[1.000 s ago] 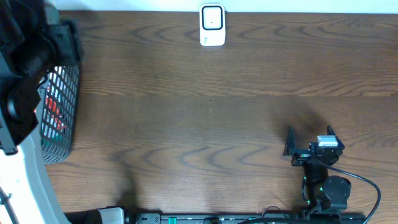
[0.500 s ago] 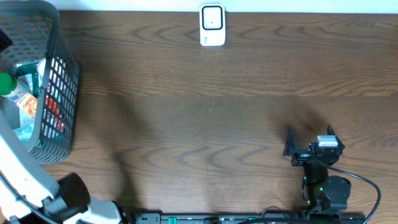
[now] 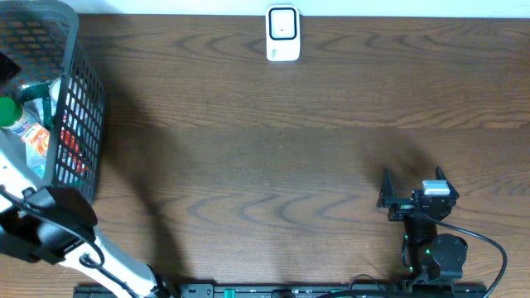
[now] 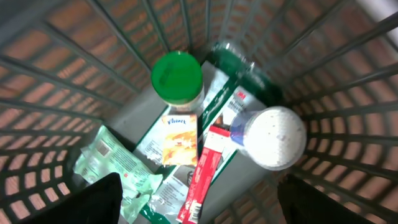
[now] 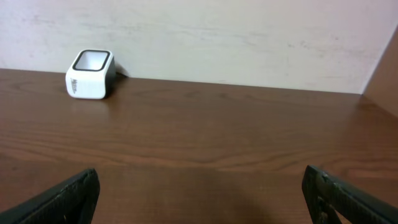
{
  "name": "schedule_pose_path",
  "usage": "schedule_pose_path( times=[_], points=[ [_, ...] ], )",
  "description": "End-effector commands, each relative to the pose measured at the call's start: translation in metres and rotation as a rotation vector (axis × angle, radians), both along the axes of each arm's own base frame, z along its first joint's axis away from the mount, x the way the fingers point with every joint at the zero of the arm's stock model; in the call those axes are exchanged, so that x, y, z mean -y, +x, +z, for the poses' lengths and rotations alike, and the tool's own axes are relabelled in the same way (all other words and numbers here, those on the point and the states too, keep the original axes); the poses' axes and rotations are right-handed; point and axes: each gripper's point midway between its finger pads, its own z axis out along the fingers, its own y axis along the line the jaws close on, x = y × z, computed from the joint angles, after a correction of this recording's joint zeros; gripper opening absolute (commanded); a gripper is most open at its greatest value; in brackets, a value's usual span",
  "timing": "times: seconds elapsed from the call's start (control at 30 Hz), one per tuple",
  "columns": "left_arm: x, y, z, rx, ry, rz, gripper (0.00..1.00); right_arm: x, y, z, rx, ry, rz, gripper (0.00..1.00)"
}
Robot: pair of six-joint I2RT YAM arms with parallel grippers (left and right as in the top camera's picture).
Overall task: Scan the item barcode
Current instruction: 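Reach the left gripper into the grey basket toward the Kleenex pack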
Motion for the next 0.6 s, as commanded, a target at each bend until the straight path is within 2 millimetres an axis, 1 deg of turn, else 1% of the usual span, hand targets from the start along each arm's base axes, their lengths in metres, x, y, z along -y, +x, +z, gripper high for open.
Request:
schedule_pose_path(
  times=[0.0, 0.13, 0.3, 0.5, 0.57],
  points=[
    [-0.007, 0.002, -0.020, -0.045, -0.025, 0.023, 0.80, 0.001, 0.000, -0.001, -0.002, -0.004, -0.004, 0.99],
    [-0.011, 0.003, -0.057, -0.128, -0.081, 0.027, 0.80, 0.001, 0.000, -0.001, -0.002, -0.004, -0.004, 0.99],
    [-0.018, 0.002, -0.098, -0.210, -0.134, 0.028, 0.80, 0.001, 0.000, -0.001, -0.002, -0.004, -0.004, 0.99],
    [-0.026, -0.002, -0.139, -0.286, -0.185, 0.031, 0.80, 0.001, 0.000, -0.001, -0.002, -0.004, -0.004, 0.99],
    [-0.027, -0.002, -0.148, -0.303, -0.194, 0.024, 0.80, 0.001, 0.000, -0.001, -0.002, -0.004, -0.004, 0.99]
  ],
)
